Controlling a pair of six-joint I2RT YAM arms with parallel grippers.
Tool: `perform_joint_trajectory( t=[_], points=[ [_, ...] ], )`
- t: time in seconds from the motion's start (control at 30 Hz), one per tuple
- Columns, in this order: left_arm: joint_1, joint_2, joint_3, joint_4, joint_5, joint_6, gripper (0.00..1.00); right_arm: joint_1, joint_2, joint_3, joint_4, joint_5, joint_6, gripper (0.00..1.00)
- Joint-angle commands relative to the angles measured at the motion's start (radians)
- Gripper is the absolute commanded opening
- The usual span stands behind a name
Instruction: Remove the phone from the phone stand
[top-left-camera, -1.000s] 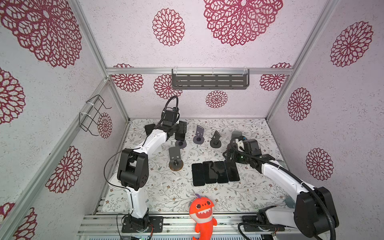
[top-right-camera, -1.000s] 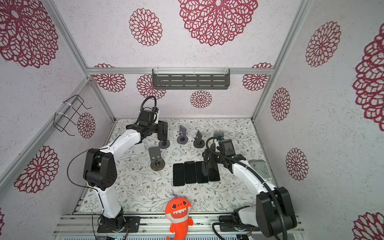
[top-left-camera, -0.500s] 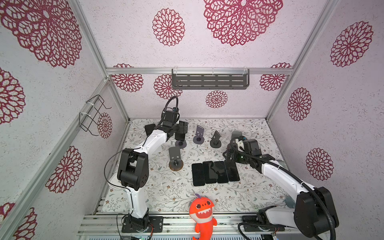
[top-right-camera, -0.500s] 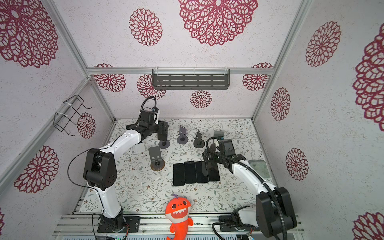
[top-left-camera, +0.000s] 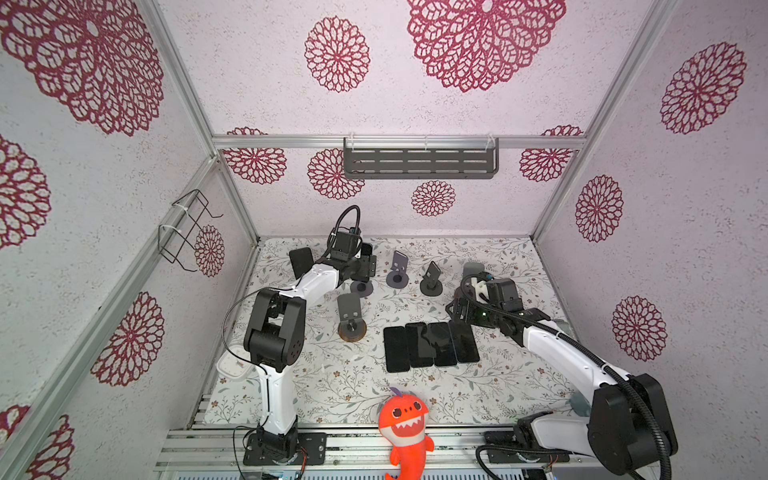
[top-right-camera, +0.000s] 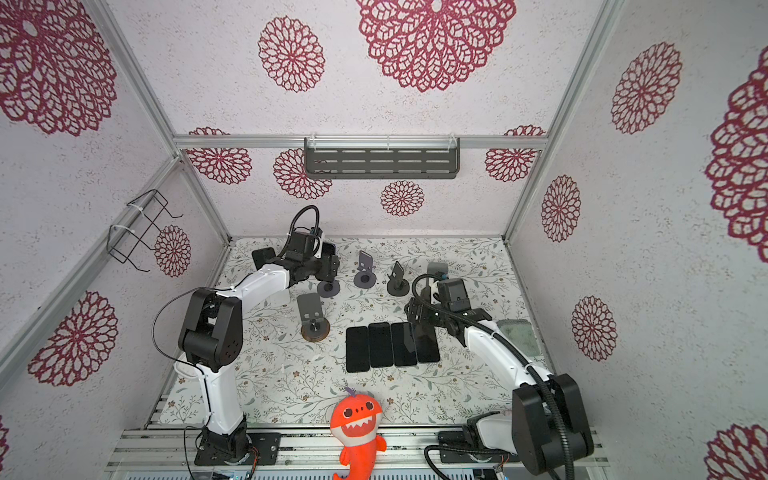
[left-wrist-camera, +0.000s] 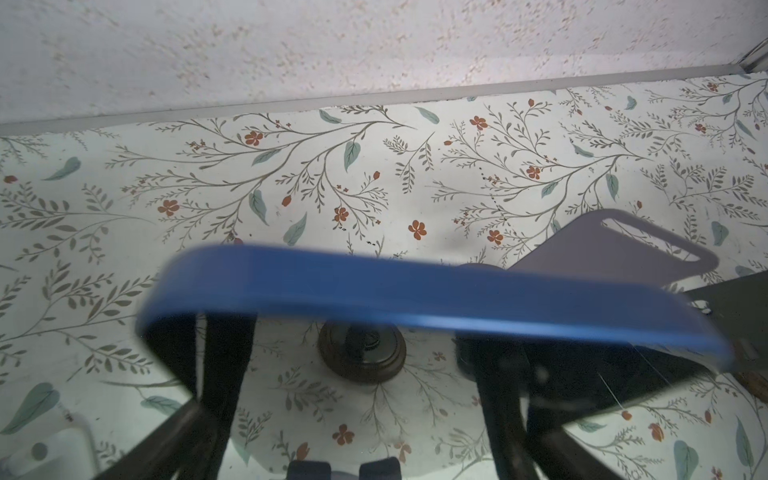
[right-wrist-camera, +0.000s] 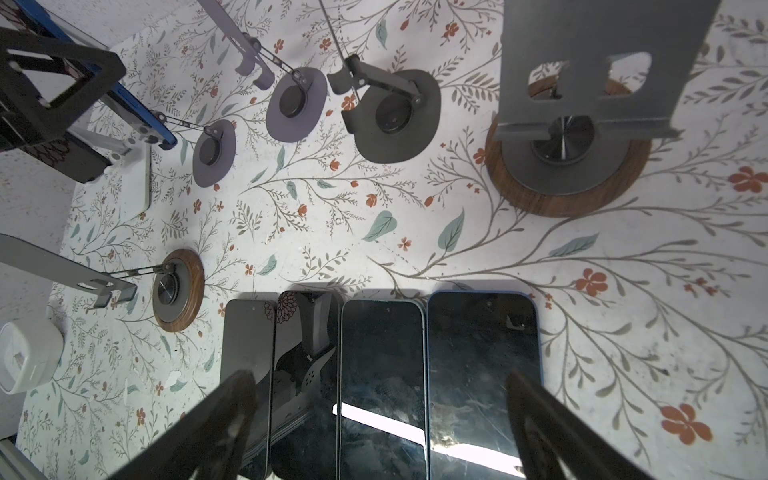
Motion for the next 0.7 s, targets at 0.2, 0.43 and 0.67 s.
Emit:
perform_joint_trajectory(
  t=[0.2,0.43,0.67],
  points=[
    [-0.003,0.032,0.014,0.040,-0.001,0.007,0.81,-0.008,-0.010,0.016,0.015,0.010,0.006,0.97],
    [-0.004,0.019,0.019,0.032,-0.008,0.007,0.77,-0.008,-0.009,0.017,0.017,0.008,0.007,0.97],
    [-0.007,-0.008,0.026,0.010,-0.014,0.005,0.75,-0.008,-0.007,0.020,0.019,0.005,0.010,0.97]
  ],
)
